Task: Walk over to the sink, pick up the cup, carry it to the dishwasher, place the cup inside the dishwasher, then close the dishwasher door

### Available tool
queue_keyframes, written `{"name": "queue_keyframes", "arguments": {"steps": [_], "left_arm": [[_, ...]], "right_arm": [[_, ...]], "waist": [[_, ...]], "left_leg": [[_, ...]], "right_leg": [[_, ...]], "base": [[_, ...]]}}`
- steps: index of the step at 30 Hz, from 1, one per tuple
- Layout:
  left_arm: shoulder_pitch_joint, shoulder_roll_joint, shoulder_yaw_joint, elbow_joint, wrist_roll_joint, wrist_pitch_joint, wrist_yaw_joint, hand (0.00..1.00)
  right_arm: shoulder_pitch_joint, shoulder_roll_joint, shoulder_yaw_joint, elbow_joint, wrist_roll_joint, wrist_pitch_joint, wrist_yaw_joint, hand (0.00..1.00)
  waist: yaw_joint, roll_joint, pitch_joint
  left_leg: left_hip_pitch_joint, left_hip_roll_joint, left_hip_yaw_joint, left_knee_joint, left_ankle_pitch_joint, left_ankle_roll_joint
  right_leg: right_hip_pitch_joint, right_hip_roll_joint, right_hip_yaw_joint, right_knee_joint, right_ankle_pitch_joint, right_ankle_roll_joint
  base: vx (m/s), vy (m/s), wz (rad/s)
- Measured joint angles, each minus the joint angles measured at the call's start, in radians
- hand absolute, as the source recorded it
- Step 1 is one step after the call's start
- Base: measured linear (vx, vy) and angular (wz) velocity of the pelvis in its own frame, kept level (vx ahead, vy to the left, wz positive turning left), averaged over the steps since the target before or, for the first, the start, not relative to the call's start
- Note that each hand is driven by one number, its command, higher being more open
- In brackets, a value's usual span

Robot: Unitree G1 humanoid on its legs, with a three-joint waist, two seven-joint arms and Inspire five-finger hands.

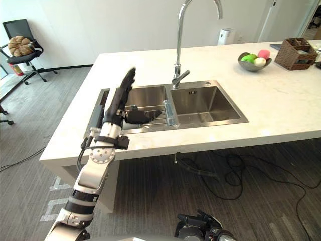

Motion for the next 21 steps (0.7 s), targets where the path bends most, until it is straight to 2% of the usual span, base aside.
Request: {"name": "queue_keyframes", "arguments": {"steps": [1, 2, 3, 5, 6, 7, 8, 9, 10, 11, 12, 13, 14, 16, 21], "left_arm": [[0.000, 0.010, -0.005, -0.008, 0.017, 0.017, -0.001, 1.00], [0.002, 0.018, -0.006, -0.017, 0.040, 0.028, 0.001, 1.00], [0.033, 0.026, 0.001, -0.063, 0.075, 0.070, -0.001, 1.00], [0.043, 0.040, 0.000, -0.100, 0.088, 0.079, -0.009, 1.00], [0.042, 0.056, 0.000, -0.131, 0.107, 0.079, -0.025, 1.00], [0.042, 0.067, 0.000, -0.144, 0.111, 0.079, -0.030, 1.00], [0.041, 0.095, 0.000, -0.150, 0.113, 0.078, -0.041, 1.00], [0.039, 0.110, 0.000, -0.150, 0.120, 0.078, -0.044, 1.00], [0.026, 0.135, 0.000, -0.148, 0.121, 0.079, -0.047, 1.00], [0.008, 0.140, 0.000, -0.143, 0.121, 0.084, -0.054, 1.00], [0.000, 0.140, 0.000, -0.143, 0.121, 0.086, -0.062, 1.00], [-0.010, 0.146, -0.001, -0.142, 0.121, 0.088, -0.072, 1.00], [-0.023, 0.161, -0.008, -0.141, 0.121, 0.090, -0.083, 1.00], [-0.057, 0.198, -0.023, -0.133, 0.121, 0.100, -0.108, 1.00], [-0.199, 0.281, -0.041, 0.038, 0.161, 0.138, -0.249, 1.00]], "right_arm": [[0.016, 0.001, 0.011, -0.011, 0.000, 0.009, 0.003, 1.00], [0.032, 0.003, 0.019, -0.011, 0.000, 0.014, 0.007, 1.00], [0.048, -0.010, 0.028, -0.010, 0.000, 0.035, 0.015, 1.00], [0.054, -0.016, 0.032, -0.009, -0.001, 0.046, 0.015, 1.00], [0.051, -0.020, 0.038, -0.006, -0.001, 0.051, 0.015, 1.00], [0.045, -0.020, 0.039, 0.006, -0.002, 0.051, 0.016, 1.00], [0.034, -0.021, 0.039, 0.043, -0.002, 0.053, 0.018, 1.00], [0.029, -0.022, 0.039, 0.059, -0.003, 0.055, 0.018, 1.00], [0.026, -0.024, 0.039, 0.066, -0.003, 0.058, 0.017, 1.00], [0.023, -0.024, 0.037, 0.065, -0.002, 0.058, 0.017, 1.00], [0.024, -0.024, 0.037, 0.064, -0.002, 0.058, 0.016, 1.00], [0.032, -0.013, 0.038, 0.062, -0.001, 0.057, 0.010, 1.00], [0.039, 0.001, 0.037, 0.054, 0.003, 0.056, 0.009, 1.00], [0.046, 0.010, 0.037, 0.054, 0.008, 0.052, -0.005, 1.00], [0.049, 0.009, 0.037, 0.053, 0.010, 0.062, -0.023, 1.00]], "waist": [[-0.003, -0.027, -0.002], [-0.003, -0.037, 0.004], [0.001, -0.018, 0.010], [0.009, -0.019, 0.008], [0.009, -0.014, 0.004], [0.012, -0.016, 0.002], [0.024, -0.021, -0.022], [0.026, -0.021, -0.032], [0.025, -0.016, -0.038], [0.025, -0.009, -0.043], [0.025, -0.005, -0.046], [0.020, -0.018, -0.053], [0.013, -0.033, -0.064], [0.004, -0.045, -0.070], [-0.007, -0.045, -0.071]], "left_leg": [[-0.038, 0.003, -0.028, 0.085, 0.005, 0.008], [-0.069, 0.020, -0.040, 0.168, 0.014, 0.022], [-0.169, 0.102, -0.087, 0.379, 0.068, 0.075], [-0.229, 0.099, -0.082, 0.439, 0.024, 0.058], [-0.262, 0.074, -0.065, 0.414, -0.038, 0.044], [-0.263, 0.051, -0.045, 0.369, -0.062, 0.034], [-0.254, -0.019, -0.025, 0.200, -0.083, 0.031], [-0.247, -0.053, -0.025, 0.096, -0.080, 0.032], [-0.228, -0.107, -0.024, -0.103, -0.034, 0.033], [-0.216, -0.141, -0.018, -0.249, 0.056, 0.022], [-0.212, -0.150, -0.012, -0.292, 0.124, 0.026], [-0.196, -0.158, 0.020, -0.324, 0.162, 0.031], [-0.178, -0.172, 0.022, -0.358, 0.165, 0.032], [-0.167, -0.200, 0.023, -0.400, 0.174, 0.040], [-0.152, -0.236, 0.010, -0.439, 0.183, 0.050]], "right_leg": [[0.022, -0.021, 0.027, 0.037, -0.051, 0.021], [0.047, -0.020, 0.031, 0.021, -0.097, 0.022], [0.120, 0.026, 0.024, -0.038, -0.105, 0.012], [0.149, 0.034, 0.027, -0.079, -0.103, 0.007], [0.169, 0.037, 0.032, -0.113, -0.096, 0.002], [0.179, 0.036, 0.043, -0.129, -0.090, -0.003], [0.184, 0.030, 0.065, -0.160, -0.059, -0.005], [0.185, 0.027, 0.074, -0.168, -0.053, -0.005], [0.189, 0.026, 0.089, -0.171, -0.050, -0.003], [0.192, 0.030, 0.099, -0.166, -0.050, -0.002], [0.194, 0.034, 0.103, -0.161, -0.052, 0.001], [0.200, 0.035, 0.113, -0.153, -0.066, 0.022], [0.200, 0.029, 0.118, -0.152, -0.073, 0.032], [0.197, 0.010, 0.118, -0.154, -0.088, 0.045], [0.207, -0.017, 0.110, -0.160, -0.095, 0.060]], "base": [[0.17, -0.136, 0.30], [0.18, -0.270, 0.34], [0.13, -0.229, 0.16], [0.18, -0.208, -0.03], [0.21, -0.131, -0.16], [0.23, -0.078, -0.38], [0.24, -0.039, -0.46], [0.27, -0.025, -0.53], [0.28, 0.017, -0.41], [0.26, 0.068, -0.36], [0.26, 0.118, -0.30], [0.19, 0.113, -0.19], [0.16, 0.107, -0.11], [0.12, 0.113, 0.06], [0.03, 0.078, 0.10]]}}
